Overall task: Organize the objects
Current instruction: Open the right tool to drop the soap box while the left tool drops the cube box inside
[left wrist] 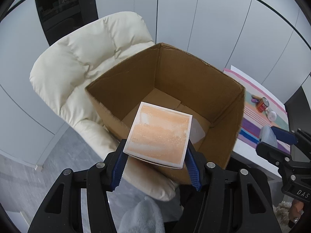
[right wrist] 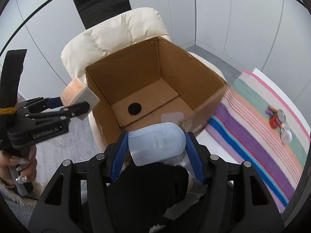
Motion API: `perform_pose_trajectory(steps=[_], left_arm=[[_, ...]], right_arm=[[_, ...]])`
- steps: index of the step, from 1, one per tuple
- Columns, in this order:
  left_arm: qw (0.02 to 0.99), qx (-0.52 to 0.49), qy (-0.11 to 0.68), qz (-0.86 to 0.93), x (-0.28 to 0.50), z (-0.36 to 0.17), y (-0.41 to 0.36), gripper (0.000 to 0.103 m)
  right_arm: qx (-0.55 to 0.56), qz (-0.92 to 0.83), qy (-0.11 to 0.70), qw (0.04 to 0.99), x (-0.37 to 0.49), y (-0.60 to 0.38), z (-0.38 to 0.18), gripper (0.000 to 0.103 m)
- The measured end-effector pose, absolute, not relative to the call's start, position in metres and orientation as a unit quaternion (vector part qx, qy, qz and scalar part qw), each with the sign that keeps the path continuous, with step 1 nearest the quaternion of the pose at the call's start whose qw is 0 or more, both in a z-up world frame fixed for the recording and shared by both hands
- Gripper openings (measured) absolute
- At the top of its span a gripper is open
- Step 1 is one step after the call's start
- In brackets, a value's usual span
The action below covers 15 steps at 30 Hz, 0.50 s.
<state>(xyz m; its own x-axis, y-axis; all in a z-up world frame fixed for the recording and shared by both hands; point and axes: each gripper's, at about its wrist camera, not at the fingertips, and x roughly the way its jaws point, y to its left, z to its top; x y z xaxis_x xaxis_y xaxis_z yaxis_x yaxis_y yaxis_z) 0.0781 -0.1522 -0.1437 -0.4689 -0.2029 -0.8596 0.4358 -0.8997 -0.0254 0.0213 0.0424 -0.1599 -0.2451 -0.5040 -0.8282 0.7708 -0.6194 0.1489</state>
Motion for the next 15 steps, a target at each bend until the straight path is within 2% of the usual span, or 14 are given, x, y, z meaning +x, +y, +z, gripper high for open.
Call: perform_pose_trajectory(steps=[8, 10, 11, 12, 13, 15], left_arm=[[0.187, 0.469, 0.098, -0.858, 0.029, -0.152, -0.162, 0.058], [0.171, 0.477, 0.103, -0.856, 0.021, -0.157, -0.164, 0.063], [0.171, 0.486, 0.108, -0.850, 0.018, -0.160, -0.167, 0.071], [0.177, 0.493, 0.115, -0.844, 0.017, -0.162, -0.171, 0.072], [0.184, 0.497, 0.121, -0.839, 0.018, -0.164, -0.176, 0.075], [0.188, 0.501, 0.150, -0.831, 0.022, -0.168, -0.189, 0.087]], right_arm=[[0.441, -0.785, 0.158, 0.405, -0.015, -0.007, -0.173, 0.061], [0.439, -0.784, 0.158, 0.410, -0.019, -0.015, -0.177, 0.061], [0.436, -0.783, 0.162, 0.412, -0.020, -0.019, -0.179, 0.062], [0.434, -0.785, 0.166, 0.410, -0.020, -0.022, -0.180, 0.072], [0.432, -0.790, 0.171, 0.401, -0.020, -0.025, -0.181, 0.089], [0.425, -0.799, 0.173, 0.390, -0.022, -0.026, -0.180, 0.103]])
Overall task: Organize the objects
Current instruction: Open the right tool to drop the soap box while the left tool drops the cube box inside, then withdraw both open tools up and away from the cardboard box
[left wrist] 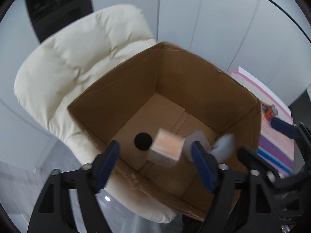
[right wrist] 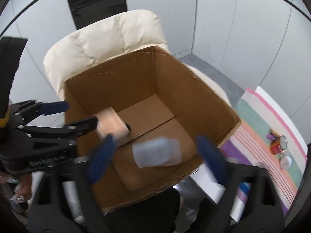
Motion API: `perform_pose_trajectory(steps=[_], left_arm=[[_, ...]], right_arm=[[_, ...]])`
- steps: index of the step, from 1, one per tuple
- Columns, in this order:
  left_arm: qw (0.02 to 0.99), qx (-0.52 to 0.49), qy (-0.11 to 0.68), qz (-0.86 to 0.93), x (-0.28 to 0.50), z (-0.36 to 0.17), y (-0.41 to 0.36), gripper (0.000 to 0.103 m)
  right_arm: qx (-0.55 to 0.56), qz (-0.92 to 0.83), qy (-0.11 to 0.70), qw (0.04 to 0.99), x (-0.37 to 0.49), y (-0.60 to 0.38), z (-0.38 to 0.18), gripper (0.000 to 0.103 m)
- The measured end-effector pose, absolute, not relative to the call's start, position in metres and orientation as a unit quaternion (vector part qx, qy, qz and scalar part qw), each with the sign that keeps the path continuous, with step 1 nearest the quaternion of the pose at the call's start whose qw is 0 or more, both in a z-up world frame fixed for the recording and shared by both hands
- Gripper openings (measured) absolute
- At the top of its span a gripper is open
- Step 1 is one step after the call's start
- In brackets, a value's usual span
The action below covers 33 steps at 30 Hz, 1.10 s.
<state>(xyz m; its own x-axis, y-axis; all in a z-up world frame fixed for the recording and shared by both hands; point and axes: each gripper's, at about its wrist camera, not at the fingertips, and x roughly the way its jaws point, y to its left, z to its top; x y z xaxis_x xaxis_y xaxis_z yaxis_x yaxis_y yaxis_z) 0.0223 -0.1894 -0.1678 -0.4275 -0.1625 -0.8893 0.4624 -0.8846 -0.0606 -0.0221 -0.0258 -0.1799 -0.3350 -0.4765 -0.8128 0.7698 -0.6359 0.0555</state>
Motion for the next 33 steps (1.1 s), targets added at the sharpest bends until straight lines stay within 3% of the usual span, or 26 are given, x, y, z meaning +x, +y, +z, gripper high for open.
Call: perform_pose_trajectory(steps=[5, 15, 33], left_arm=[[0.198, 0.496, 0.186, -0.824, 0.031, -0.169, -0.205, 0.089], [0.192, 0.488, 0.124, -0.842, 0.030, -0.159, -0.186, 0.089], [0.188, 0.479, 0.121, -0.849, 0.051, -0.144, -0.175, 0.089]], right_arm=[[0.422, -0.798, 0.152, 0.402, -0.024, -0.023, -0.178, 0.103], [0.450, -0.792, 0.134, 0.390, -0.030, -0.016, -0.187, 0.103], [0.449, -0.806, 0.128, 0.364, -0.016, 0.011, -0.168, 0.103]])
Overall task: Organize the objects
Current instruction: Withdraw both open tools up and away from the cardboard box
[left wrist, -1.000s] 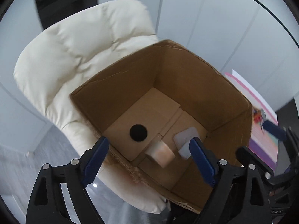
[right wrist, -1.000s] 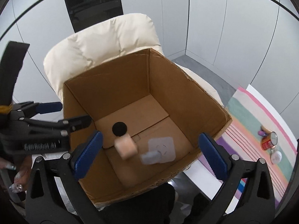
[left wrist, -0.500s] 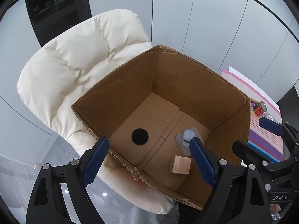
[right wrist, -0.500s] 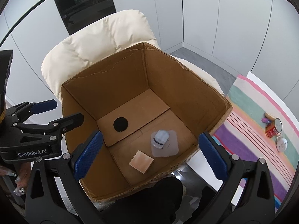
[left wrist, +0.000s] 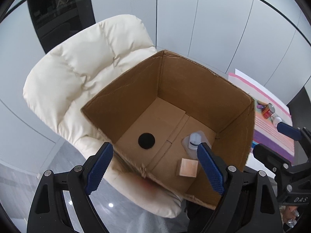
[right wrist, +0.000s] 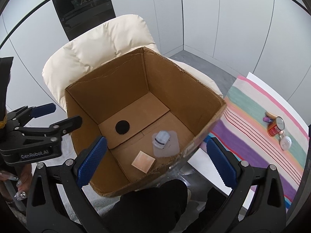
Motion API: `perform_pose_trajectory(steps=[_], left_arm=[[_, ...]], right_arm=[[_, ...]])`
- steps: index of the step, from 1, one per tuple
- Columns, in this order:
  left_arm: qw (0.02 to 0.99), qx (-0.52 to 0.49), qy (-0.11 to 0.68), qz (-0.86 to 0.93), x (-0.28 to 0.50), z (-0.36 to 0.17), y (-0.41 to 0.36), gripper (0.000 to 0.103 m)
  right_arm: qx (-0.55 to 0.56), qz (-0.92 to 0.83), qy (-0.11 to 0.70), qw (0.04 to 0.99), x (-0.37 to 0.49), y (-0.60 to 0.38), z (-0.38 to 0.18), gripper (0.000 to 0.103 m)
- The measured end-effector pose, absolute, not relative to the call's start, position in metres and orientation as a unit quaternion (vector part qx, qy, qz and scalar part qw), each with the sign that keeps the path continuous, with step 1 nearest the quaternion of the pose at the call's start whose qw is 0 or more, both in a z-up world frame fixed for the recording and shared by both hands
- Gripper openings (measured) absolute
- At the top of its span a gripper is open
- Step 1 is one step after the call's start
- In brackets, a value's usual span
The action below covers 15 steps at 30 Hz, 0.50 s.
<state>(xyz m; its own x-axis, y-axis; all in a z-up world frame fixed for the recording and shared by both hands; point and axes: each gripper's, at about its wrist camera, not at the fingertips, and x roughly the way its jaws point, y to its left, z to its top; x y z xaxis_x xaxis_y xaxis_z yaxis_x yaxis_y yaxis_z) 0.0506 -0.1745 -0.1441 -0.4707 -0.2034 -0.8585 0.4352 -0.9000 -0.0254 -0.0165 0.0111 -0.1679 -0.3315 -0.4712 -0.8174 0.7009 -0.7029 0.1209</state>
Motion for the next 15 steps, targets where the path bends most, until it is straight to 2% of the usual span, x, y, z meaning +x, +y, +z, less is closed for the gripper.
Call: perform_pose_trajectory(steps=[8, 15], left_arm=[[0.193, 0.474, 0.101, -0.853, 0.085, -0.137, -0.162, 0.089], [0.200, 0.496, 0.159, -0.830, 0.129, -0.146, -0.171, 0.089]], right_arm=[[0.455, -0.807, 0.123, 0.356, 0.007, 0.030, -0.162, 0.103], [0.465, -0.806, 0.139, 0.340, 0.038, 0.045, -0.161, 0.103]])
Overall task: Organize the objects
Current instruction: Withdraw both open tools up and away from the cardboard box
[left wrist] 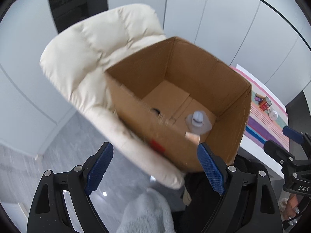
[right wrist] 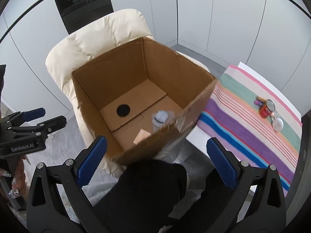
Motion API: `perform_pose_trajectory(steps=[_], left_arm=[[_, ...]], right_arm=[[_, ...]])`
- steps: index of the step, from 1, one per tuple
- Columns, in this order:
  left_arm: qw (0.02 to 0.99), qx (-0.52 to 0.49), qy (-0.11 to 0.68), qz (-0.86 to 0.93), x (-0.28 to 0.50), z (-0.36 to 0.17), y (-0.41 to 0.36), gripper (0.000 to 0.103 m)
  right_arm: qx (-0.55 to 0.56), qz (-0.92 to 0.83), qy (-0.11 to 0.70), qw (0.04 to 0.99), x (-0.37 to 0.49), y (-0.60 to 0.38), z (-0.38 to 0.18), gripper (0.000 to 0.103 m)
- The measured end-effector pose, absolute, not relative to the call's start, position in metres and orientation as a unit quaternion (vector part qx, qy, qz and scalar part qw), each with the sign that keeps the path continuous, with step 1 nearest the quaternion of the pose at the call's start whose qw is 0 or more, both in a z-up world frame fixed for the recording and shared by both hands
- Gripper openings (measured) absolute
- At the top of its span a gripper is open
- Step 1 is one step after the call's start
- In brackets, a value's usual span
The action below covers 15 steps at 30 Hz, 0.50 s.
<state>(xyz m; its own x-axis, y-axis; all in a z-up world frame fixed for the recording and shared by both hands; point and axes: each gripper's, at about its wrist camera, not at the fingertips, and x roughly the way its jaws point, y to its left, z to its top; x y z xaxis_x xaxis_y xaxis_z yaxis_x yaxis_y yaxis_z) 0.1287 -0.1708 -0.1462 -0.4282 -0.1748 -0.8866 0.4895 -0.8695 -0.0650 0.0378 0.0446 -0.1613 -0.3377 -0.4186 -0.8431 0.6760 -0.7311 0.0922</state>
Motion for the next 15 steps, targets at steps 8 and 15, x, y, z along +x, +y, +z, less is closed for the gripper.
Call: perform_pose_trajectory(steps=[8, 15], left_arm=[[0.180, 0.488, 0.168, -0.837, 0.150, -0.141, -0.156, 0.089], [0.162, 0.485, 0.140, -0.848, 0.143, -0.136, -0.142, 0.089]], right_arm=[[0.474, -0.806, 0.133, 0.327, 0.062, 0.068, -0.162, 0.103], [0.468, -0.819, 0.127, 0.307, 0.065, 0.085, -0.157, 0.103]])
